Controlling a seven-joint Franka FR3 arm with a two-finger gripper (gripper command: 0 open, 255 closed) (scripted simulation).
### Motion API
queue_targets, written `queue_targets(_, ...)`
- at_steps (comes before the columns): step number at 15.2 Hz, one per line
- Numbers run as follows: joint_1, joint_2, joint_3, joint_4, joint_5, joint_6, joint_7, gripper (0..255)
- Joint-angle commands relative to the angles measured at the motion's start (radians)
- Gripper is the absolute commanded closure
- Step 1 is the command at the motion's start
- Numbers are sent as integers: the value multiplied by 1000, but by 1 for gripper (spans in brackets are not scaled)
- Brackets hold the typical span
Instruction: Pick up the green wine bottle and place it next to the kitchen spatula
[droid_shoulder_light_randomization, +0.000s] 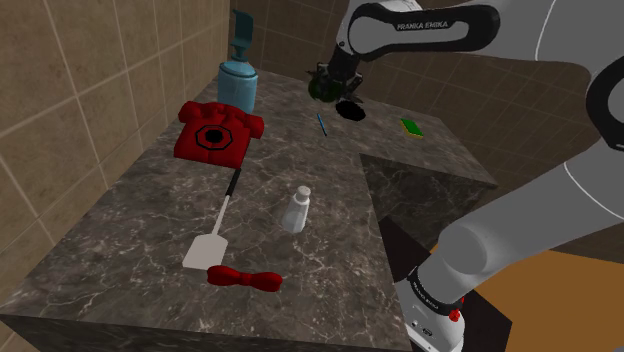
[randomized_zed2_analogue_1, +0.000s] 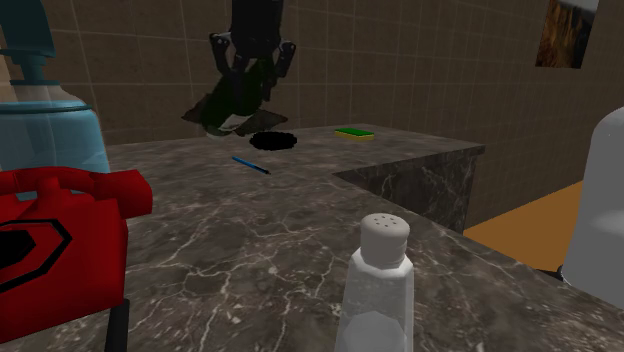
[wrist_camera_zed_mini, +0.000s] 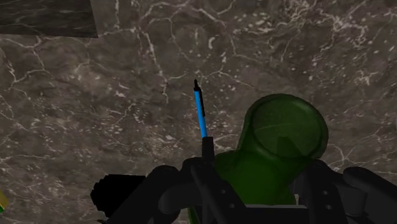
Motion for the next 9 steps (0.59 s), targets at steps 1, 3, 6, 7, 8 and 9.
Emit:
queue_targets(1,1,-6,-1,21,4,-24,-7,255)
queue_targets(3,1,-8,-2,46,7,-51,-12,255)
queue_targets(6,19,-28,26,34,9,-66,31,255)
queue_targets(7,28,-37,41,29,10,-72,54,255)
queue_targets(8,37,-44,56,24,11,-79,76,255)
queue_targets(9,46,-51,72,21,12,-87,99,255)
